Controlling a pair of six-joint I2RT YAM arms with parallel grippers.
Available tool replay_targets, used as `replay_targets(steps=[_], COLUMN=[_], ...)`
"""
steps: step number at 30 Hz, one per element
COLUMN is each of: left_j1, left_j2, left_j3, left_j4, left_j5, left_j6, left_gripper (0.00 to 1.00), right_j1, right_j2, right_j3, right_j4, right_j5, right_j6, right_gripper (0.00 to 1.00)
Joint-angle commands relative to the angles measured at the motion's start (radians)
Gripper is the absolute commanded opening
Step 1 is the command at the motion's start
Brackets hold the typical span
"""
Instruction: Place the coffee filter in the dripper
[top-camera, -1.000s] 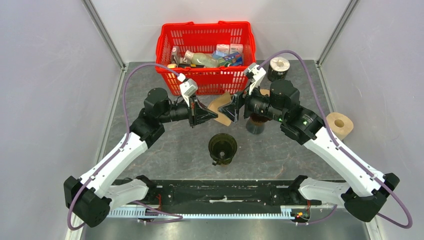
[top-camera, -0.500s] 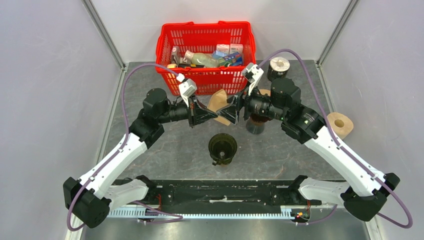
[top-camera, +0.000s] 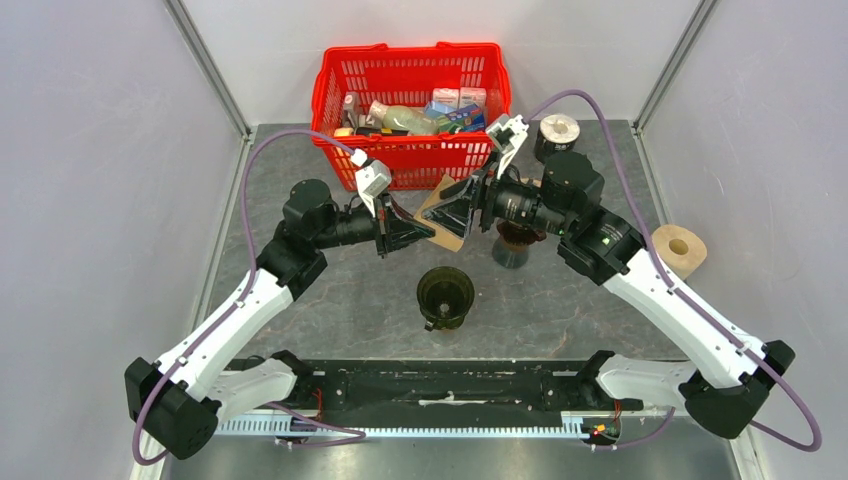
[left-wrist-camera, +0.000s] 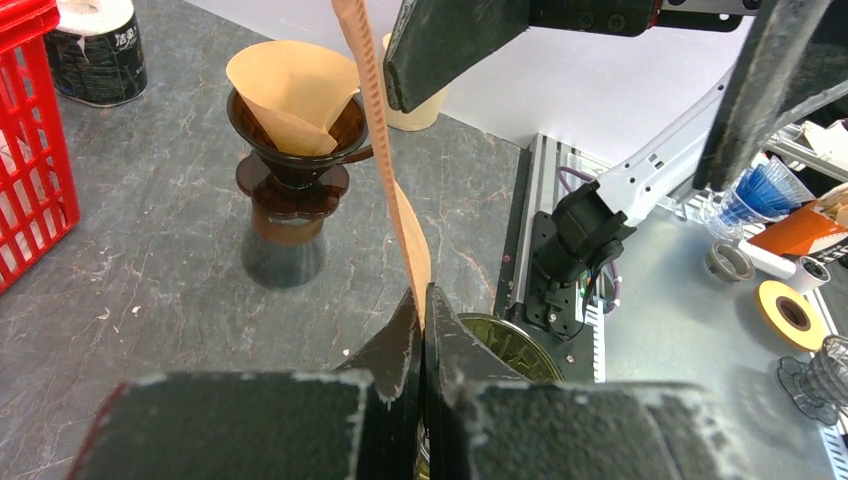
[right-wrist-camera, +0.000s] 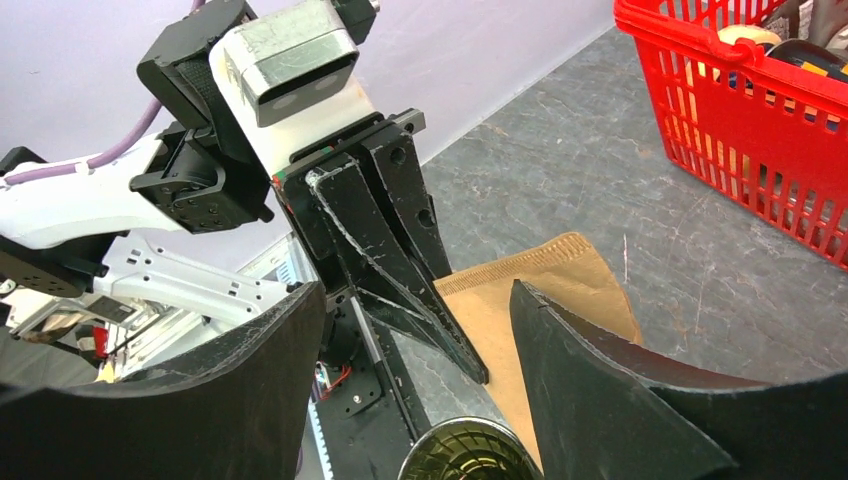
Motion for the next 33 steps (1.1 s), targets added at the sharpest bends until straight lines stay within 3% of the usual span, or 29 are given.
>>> replay_targets(steps=[1,10,12,25,33], left_j1=[0.001,0.001,0.001,-0.001,0.000], left_j2=[-0.023,-0.026,-0.028,-0.020,-0.014], left_j3=[-0.005,-0.005,-0.005,0.004,0.007], left_j4=[0.043,0.043,0.043,0.038,0.037], left_j5=[0.003,-0.009,-0.011,-0.042,-0.050], left_j6=[0.035,0.036,0.035,0.022,0.016], left_gripper=[0.02,0.02,0.02,0.02,0.02], right_j1=[0.003,0.003,0.001,-0.001,0.000], right_j2=[-0.040,-0.140,-0.132,-0.028,-0.046], right_j3=[0.004,-0.043,-0.044,-0.019,-0.028], right_j4=[0.031,-0.119,-0.148,-0.142,-0.110], right_j5=[0.033,0.461,0.487,0.234,0.168], right_j6=[-0.009,-0.080,-0.073,-0.034,-0.025], right_gripper=[0.77,0.81,0.81,0.82,0.82])
